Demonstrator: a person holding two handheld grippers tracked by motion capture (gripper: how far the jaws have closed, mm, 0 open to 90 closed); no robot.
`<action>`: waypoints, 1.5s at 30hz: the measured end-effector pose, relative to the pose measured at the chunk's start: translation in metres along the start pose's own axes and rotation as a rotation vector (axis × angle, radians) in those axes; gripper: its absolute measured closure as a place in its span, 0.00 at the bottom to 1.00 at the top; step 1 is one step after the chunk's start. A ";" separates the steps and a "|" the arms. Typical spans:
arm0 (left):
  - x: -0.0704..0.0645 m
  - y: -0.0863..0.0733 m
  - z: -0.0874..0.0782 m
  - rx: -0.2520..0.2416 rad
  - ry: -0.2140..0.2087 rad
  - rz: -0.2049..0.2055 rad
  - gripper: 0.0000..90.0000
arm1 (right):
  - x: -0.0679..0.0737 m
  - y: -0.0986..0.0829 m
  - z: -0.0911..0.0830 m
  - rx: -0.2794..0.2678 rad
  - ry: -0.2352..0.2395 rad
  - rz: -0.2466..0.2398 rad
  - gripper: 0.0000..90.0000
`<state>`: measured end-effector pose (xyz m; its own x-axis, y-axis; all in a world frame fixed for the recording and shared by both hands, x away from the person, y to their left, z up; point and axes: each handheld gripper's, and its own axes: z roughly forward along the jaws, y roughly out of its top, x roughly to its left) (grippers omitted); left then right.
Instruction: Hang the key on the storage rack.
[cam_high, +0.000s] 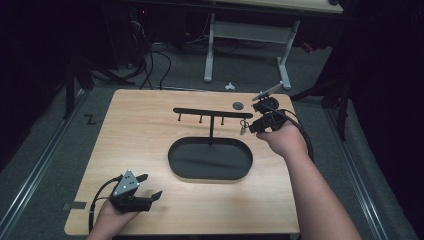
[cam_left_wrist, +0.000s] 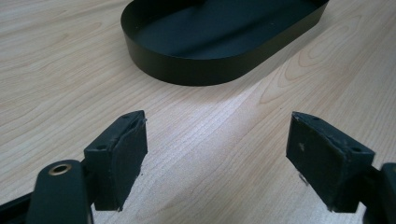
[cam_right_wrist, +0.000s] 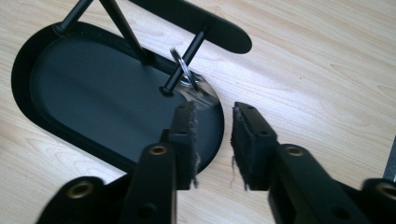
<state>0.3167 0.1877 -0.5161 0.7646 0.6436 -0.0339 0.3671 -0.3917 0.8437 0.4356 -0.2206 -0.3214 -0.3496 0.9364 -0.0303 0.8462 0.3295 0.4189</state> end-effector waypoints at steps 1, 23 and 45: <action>0.000 0.000 0.000 -0.002 -0.001 0.001 0.23 | 0.000 0.000 0.000 0.005 -0.007 -0.001 0.74; -0.002 0.002 0.004 0.006 -0.004 0.013 0.23 | -0.003 -0.034 0.026 0.000 -0.036 0.013 0.57; 0.000 0.001 0.004 0.008 0.010 0.010 0.23 | 0.008 -0.159 0.089 -0.210 -0.049 0.085 0.48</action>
<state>0.3191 0.1841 -0.5170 0.7630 0.6461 -0.0207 0.3640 -0.4031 0.8397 0.3343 -0.2543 -0.4686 -0.2558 0.9663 -0.0289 0.7678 0.2212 0.6013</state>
